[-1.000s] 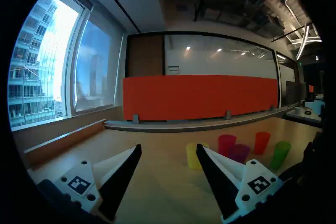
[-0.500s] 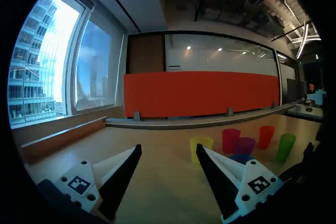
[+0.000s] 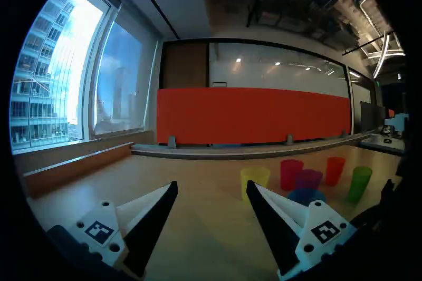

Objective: Pour water

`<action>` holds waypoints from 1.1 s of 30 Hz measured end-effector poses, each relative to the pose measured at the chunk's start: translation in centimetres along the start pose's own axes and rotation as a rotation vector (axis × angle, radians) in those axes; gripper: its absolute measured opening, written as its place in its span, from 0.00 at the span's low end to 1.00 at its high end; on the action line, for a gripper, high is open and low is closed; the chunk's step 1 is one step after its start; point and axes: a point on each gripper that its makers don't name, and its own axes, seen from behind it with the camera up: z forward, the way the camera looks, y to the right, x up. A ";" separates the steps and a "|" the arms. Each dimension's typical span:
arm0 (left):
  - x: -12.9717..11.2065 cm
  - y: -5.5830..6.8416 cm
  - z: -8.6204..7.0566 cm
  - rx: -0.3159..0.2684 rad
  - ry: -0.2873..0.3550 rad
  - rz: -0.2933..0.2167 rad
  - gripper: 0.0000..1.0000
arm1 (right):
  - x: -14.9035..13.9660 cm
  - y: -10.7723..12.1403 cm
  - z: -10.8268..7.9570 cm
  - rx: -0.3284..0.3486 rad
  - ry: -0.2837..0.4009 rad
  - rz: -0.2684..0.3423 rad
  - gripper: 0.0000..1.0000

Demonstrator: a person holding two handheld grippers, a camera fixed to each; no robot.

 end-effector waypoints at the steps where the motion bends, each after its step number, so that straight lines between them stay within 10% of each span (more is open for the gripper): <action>1: 0.0 0.0 0.0 0.000 0.000 0.001 0.97 | 0.0 0.0 0.0 -0.001 0.000 0.002 0.99; 33: -0.2 0.1 -0.2 0.002 -0.001 0.006 0.97 | 0.3 0.7 -0.7 0.005 0.042 -0.001 0.99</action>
